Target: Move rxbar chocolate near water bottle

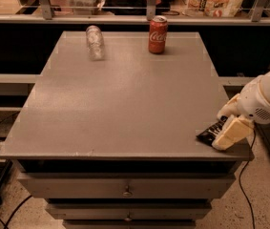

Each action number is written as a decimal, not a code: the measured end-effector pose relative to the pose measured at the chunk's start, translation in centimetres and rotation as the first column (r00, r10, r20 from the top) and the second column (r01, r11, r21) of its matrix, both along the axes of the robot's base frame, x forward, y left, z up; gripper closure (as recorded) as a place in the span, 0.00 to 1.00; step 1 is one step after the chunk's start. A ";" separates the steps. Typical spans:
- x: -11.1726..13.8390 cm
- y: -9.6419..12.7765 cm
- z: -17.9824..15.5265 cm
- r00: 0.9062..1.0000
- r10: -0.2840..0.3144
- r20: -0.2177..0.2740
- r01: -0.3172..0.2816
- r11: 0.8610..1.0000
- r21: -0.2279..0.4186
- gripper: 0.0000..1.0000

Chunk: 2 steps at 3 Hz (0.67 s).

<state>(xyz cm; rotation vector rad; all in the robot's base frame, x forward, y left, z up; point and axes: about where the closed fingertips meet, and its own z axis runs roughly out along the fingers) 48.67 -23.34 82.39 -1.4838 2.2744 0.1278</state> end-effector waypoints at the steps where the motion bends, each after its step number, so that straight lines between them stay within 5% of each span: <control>1: 1.5 2.0 3.5 0.996 0.063 0.065 -0.064 0.998 0.020 1.00; 2: 4.1 4.8 9.5 0.973 0.142 0.180 -0.154 0.987 0.054 1.00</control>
Offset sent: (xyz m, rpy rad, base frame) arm 0.0682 0.0825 0.1526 0.1324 -0.2783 0.2612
